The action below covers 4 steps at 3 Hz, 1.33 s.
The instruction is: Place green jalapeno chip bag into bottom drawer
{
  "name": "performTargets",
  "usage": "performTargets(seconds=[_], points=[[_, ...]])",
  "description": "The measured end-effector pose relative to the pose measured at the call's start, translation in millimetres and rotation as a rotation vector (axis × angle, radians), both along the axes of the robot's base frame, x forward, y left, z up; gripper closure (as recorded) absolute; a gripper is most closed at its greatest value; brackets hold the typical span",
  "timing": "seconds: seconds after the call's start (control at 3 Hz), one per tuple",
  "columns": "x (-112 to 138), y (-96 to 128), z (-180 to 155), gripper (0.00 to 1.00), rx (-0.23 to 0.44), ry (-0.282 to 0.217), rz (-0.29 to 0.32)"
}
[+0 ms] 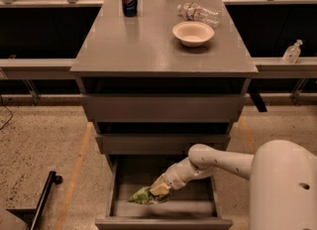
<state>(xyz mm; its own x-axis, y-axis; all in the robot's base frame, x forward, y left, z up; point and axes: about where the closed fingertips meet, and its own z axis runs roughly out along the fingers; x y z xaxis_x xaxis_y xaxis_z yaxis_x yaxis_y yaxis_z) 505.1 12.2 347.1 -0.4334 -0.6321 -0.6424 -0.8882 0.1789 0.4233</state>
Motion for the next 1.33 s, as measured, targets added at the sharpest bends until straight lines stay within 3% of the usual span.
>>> performTargets(seconds=[0.33, 1.0, 1.33], points=[[13.9, -8.9, -31.5, 0.46, -0.013, 0.036, -0.035], [14.3, -6.5, -34.9, 0.01, -0.011, 0.039, -0.035], [13.9, -6.0, -35.2, 0.0, -0.011, 0.04, -0.034]])
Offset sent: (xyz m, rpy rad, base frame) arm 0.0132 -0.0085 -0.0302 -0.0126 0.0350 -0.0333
